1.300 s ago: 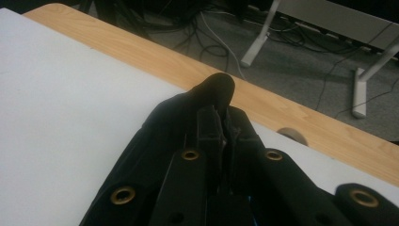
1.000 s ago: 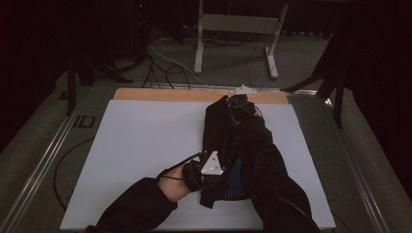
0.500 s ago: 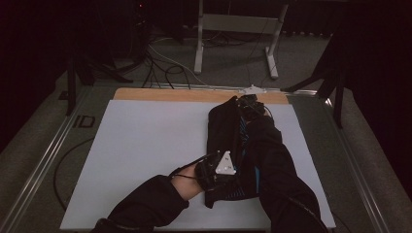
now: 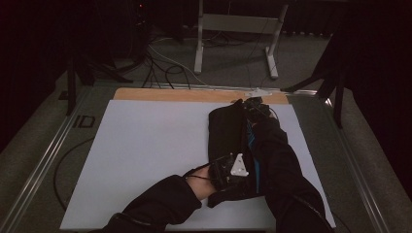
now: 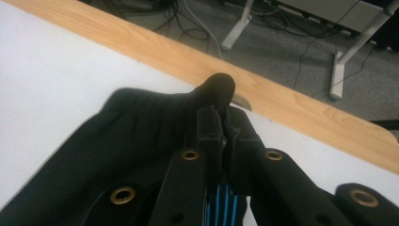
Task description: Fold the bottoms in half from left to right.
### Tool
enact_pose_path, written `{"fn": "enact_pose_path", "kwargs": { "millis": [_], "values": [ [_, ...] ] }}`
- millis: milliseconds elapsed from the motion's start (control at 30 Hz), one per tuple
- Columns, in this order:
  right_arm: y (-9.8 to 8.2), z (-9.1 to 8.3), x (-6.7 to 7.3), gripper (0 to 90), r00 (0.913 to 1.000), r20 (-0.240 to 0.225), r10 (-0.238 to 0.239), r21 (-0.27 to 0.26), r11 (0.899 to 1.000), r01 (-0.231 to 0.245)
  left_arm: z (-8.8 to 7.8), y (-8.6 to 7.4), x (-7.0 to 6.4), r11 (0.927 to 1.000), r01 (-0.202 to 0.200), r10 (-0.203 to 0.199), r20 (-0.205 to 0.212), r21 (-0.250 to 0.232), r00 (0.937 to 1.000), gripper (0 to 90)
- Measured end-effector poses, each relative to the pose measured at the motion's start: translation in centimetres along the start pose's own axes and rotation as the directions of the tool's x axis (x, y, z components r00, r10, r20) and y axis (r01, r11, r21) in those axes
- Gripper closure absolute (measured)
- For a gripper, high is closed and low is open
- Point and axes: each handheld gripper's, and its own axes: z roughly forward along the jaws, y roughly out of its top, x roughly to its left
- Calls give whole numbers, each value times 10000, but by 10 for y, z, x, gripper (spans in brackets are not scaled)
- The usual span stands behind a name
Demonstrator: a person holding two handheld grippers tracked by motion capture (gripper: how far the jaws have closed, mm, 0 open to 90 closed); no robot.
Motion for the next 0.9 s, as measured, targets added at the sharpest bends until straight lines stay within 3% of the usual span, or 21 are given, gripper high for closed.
{"fn": "enact_pose_path", "kwargs": {
  "millis": [100,200,533,900],
  "values": [
    [-4,2,-2,863,10000,31,11,95,10000,-11,6,2,-1,10000,-31,31,-50,2,10000,865],
    [-12,8,-6,863,10000,26,86,198,9998,-87,17,4,-5,9995,-325,325,-303,13,9990,865],
    [-28,27,-14,862,10000,49,-15,527,9986,12,35,7,-3,10000,-23,21,-199,-85,9998,865],
    [-39,42,-20,862,10000,28,-27,889,9960,24,49,5,0,10000,-30,31,-243,31,9997,864]
  ]
}}
